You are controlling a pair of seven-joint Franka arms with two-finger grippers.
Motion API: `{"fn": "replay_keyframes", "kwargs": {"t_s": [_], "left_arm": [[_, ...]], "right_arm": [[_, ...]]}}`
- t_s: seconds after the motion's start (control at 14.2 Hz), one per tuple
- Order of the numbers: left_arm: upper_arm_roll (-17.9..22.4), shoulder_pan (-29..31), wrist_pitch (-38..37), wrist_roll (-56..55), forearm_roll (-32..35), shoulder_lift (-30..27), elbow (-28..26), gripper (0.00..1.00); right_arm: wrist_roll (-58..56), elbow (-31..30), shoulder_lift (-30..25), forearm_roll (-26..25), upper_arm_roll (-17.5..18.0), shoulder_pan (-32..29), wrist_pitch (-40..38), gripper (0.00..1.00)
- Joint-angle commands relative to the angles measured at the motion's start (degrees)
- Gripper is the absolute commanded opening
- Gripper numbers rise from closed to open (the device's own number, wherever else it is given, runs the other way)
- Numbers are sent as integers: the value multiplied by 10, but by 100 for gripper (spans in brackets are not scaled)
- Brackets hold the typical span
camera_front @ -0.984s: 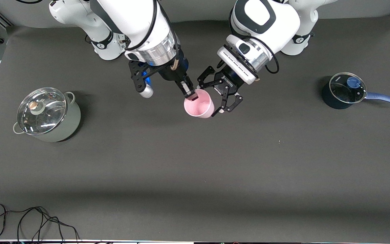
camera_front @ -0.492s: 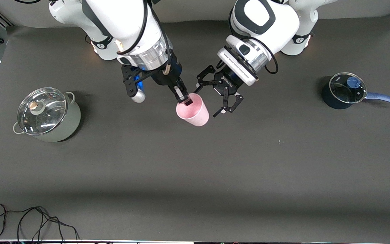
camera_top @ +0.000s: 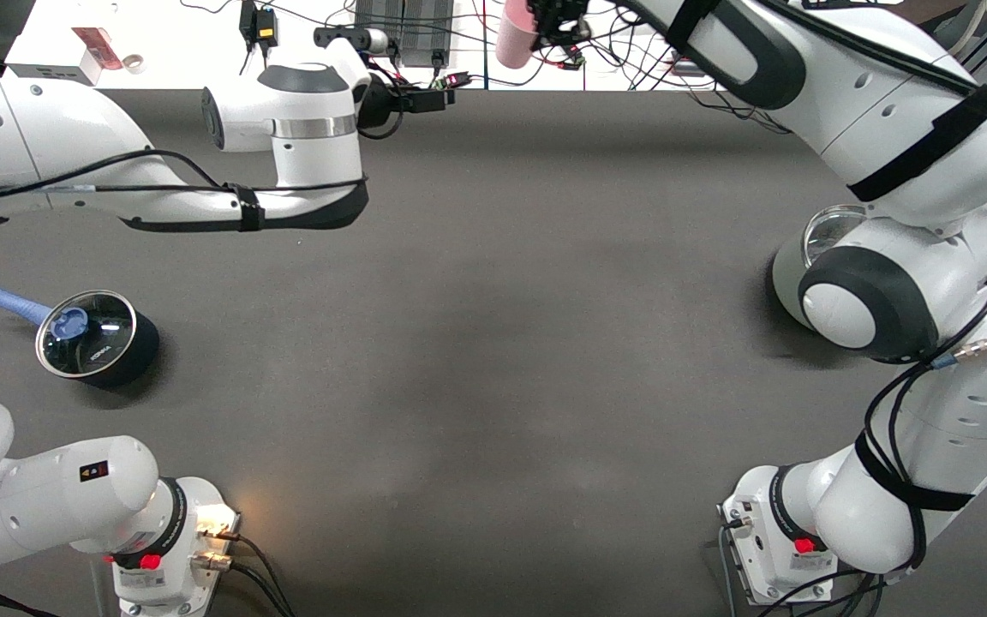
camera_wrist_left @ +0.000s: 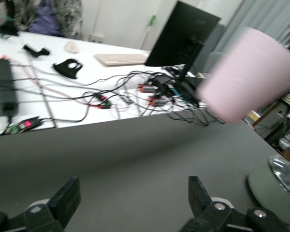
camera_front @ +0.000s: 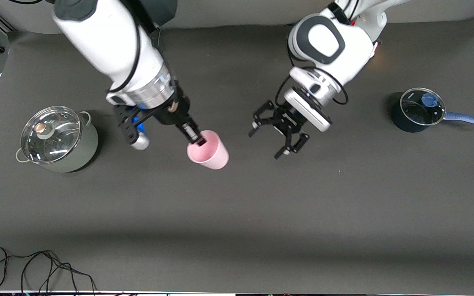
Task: Transfer pink cup from left to right arm
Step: 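Open the left gripper and withdraw while the right gripper holds the cup, then carry the cup with the right gripper and lower it beside the pot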
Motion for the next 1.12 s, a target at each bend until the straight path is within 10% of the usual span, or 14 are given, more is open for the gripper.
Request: {"fn": "replay_keyframes", "kwargs": {"t_s": [0.0,0.63,1.05], "left_arm": [[11,31,-28,-15,2,2,-4,99],[14,213,-272,-14,72,6,-117,99],[15,299,-396,-125,251,3,-147,100]], "right_arm": [[-122,4,-8,1,2,-48,-59,0],[-544,-125,-70,-4,-31,-196,-155,0],[-651,-276,-94,-16,-97,-191,-46,0]]}}
